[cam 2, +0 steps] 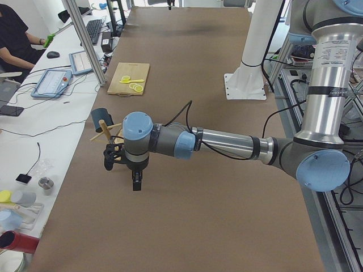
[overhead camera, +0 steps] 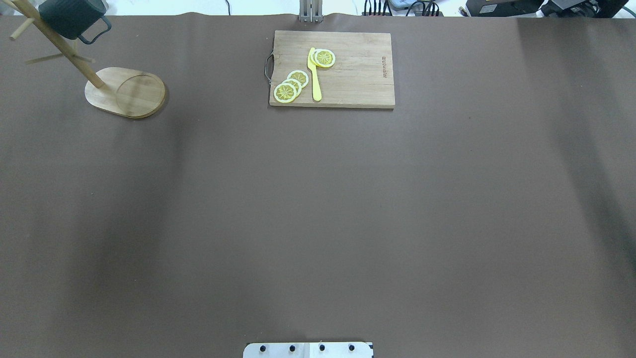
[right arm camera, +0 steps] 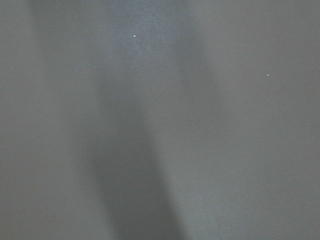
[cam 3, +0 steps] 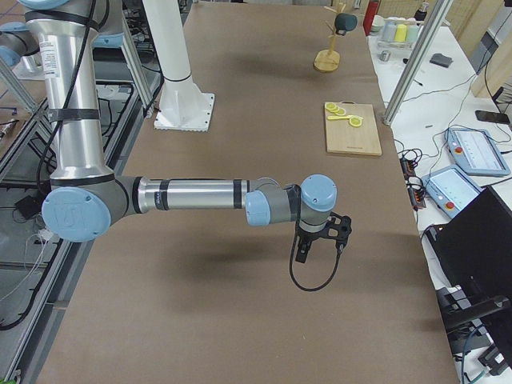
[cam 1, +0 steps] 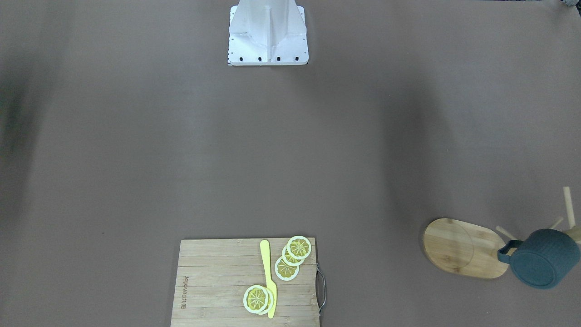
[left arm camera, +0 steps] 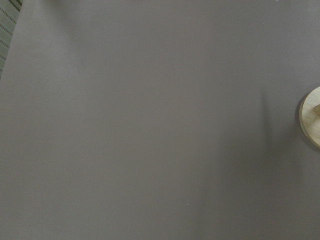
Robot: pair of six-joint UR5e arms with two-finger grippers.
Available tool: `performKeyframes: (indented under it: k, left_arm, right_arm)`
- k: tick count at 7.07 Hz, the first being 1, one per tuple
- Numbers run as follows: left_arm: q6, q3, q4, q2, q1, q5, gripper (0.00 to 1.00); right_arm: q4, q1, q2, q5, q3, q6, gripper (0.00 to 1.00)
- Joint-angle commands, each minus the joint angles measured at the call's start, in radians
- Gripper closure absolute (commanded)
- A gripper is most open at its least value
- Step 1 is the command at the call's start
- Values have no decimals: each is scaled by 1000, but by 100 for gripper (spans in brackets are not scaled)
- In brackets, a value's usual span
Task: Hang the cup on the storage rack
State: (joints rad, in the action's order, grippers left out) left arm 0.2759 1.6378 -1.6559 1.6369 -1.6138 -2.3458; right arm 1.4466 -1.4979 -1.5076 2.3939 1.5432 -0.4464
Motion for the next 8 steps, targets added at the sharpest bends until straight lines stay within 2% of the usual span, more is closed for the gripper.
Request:
performKeyframes:
  k: [1, 3, 5, 8]
  left_arm:
    - [0, -13, 1, -5, 0, -29, 1]
    - [0, -26, -2, -5, 0, -29, 2]
    - [0, -32, -1, -5, 0, -29, 2]
    - [3, -33, -1, -3, 0, -29, 2]
  right_arm:
    - [55, -60, 7, -5, 8, 2, 0]
    - [77, -65, 0, -9, 2, 143, 0]
    - [123, -64, 7, -9, 9, 149, 0]
    - [123, -64, 7, -12, 6, 150, 0]
